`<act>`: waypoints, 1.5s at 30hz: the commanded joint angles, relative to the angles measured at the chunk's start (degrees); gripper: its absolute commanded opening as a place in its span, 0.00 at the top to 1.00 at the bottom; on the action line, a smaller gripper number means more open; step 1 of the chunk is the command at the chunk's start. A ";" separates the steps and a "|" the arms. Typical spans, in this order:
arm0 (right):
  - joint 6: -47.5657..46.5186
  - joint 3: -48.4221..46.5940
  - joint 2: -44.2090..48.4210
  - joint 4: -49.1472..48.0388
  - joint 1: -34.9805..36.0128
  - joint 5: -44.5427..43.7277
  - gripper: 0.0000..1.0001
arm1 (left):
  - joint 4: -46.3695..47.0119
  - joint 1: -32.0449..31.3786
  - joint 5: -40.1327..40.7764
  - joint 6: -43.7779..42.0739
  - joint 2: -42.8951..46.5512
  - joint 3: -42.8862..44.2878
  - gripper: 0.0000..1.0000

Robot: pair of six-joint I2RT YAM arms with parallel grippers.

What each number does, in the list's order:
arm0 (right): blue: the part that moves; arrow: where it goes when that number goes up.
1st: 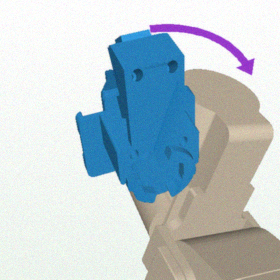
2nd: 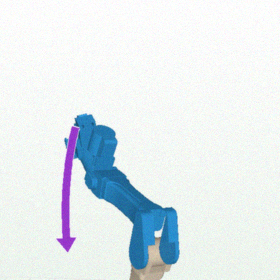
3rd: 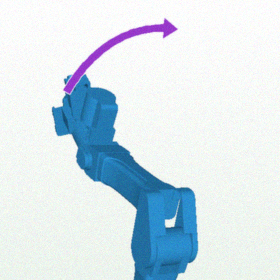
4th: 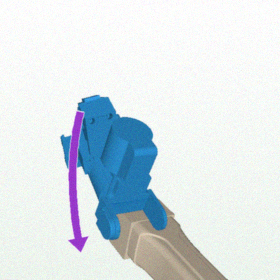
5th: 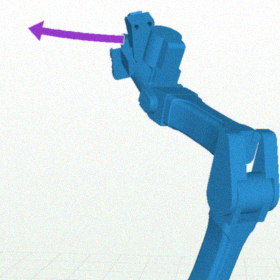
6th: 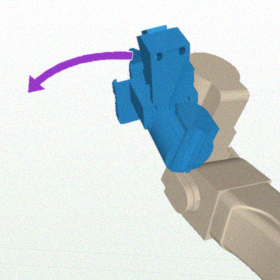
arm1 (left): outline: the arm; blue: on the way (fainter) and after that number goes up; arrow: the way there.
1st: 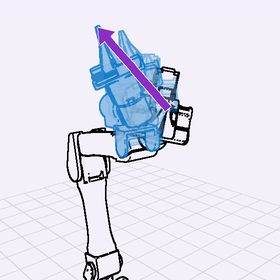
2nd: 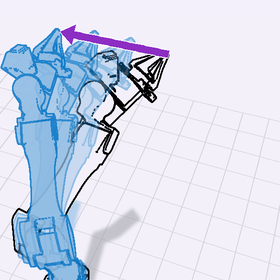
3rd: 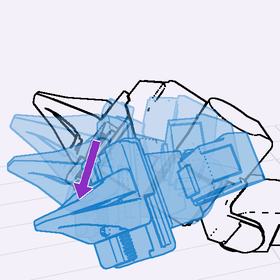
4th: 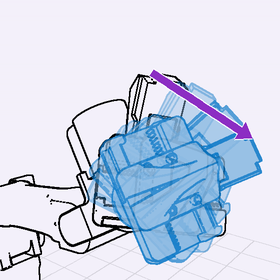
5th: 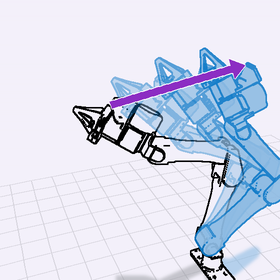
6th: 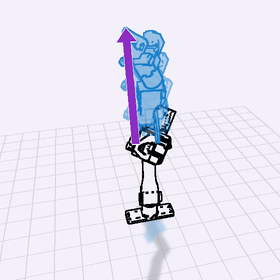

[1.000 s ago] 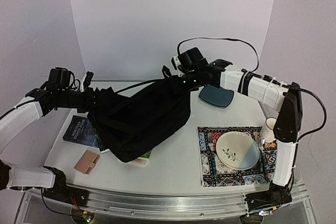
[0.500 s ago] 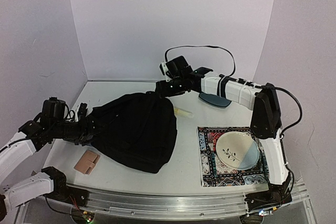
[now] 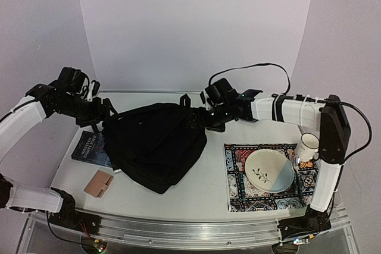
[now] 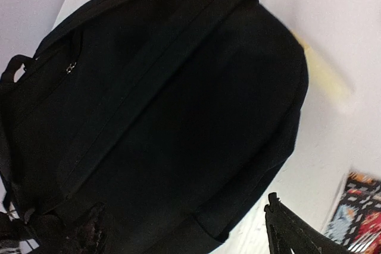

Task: Pack the student bag
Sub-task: Rotate the student bag with the book.

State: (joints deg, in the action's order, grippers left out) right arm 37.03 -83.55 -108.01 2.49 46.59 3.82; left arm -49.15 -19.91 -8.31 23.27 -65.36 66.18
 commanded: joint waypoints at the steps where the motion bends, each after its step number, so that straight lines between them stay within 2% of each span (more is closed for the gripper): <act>1: 13.06 7.52 1.94 -8.88 4.13 2.95 0.08 | -5.66 0.35 6.50 -6.61 -0.82 5.73 0.12; 9: 25.52 13.84 -0.51 -18.89 9.01 -0.92 0.03 | -2.63 2.80 3.35 -12.46 -11.55 9.09 0.11; 12: 26.29 13.28 -2.99 -19.66 9.53 -0.08 0.04 | -0.28 5.07 0.16 -14.50 -15.82 9.72 0.12; 14: 26.29 12.83 -4.44 -19.88 9.53 0.38 0.10 | 1.08 5.82 -2.43 -15.30 -18.43 9.85 0.14; 21: 21.87 9.09 -7.50 -18.81 9.50 2.11 0.53 | 5.01 5.93 -12.50 -15.71 -22.27 3.78 0.23; 27: 14.83 4.94 -5.94 -13.91 8.23 1.76 0.99 | 7.98 5.89 -22.75 -13.67 -17.88 -4.19 0.38; 31: 6.27 -1.46 -4.16 -6.60 6.95 0.82 1.00 | 8.25 5.64 -29.78 -11.57 -10.84 -7.35 0.47; 38: -8.75 -14.31 -3.44 2.97 3.61 -1.24 1.00 | 10.62 3.05 -41.07 -4.45 1.68 -11.83 0.48; 42: -14.70 -19.27 -5.14 3.90 0.68 -0.29 1.00 | 21.39 0.32 -45.79 6.12 8.95 -19.33 0.48; 45: -19.66 -22.37 -7.65 4.07 -0.57 1.04 0.96 | 29.74 -3.89 -43.06 13.36 12.03 -24.48 0.48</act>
State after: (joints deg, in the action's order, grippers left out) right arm 26.42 -99.69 -114.96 8.22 47.88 5.10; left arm -33.19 -19.04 -46.54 24.68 -56.90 46.83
